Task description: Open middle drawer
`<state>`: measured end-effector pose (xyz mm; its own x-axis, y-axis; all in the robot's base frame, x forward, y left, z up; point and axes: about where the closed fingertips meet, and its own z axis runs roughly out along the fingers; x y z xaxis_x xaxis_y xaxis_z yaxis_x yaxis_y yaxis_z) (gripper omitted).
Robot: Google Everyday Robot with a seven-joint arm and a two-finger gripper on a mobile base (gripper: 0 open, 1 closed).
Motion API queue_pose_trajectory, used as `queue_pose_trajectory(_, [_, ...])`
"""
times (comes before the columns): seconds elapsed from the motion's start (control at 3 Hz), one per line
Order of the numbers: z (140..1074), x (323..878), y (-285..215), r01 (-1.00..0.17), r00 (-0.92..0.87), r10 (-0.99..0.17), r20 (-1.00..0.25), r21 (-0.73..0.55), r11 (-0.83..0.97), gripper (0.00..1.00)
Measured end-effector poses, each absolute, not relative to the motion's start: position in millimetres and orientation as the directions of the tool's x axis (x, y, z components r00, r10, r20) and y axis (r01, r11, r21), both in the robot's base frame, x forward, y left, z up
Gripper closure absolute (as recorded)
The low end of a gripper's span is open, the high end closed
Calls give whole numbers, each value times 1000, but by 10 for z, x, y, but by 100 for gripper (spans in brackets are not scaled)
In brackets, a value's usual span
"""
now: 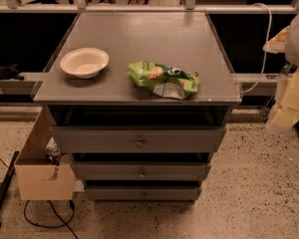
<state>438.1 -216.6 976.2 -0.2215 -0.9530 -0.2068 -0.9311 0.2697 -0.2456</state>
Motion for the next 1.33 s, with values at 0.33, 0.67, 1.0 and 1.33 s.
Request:
queue_pose_trajectory(0.33, [9772,4367,-2162,-927,-221,-951,-215,-256,274,0])
queue_pose_trajectory(0.67, [9565,4195,-2180,-929,-234,-936,-264,-223,296,0])
queue_pose_trajectory(1.0, [9229,3944,-2215,-935,-264,-907,-328,-143,324,0])
queue_pose_trajectory(1.33, [8835,3744,-2251,-943,-278,-886,-371,-73,326,0])
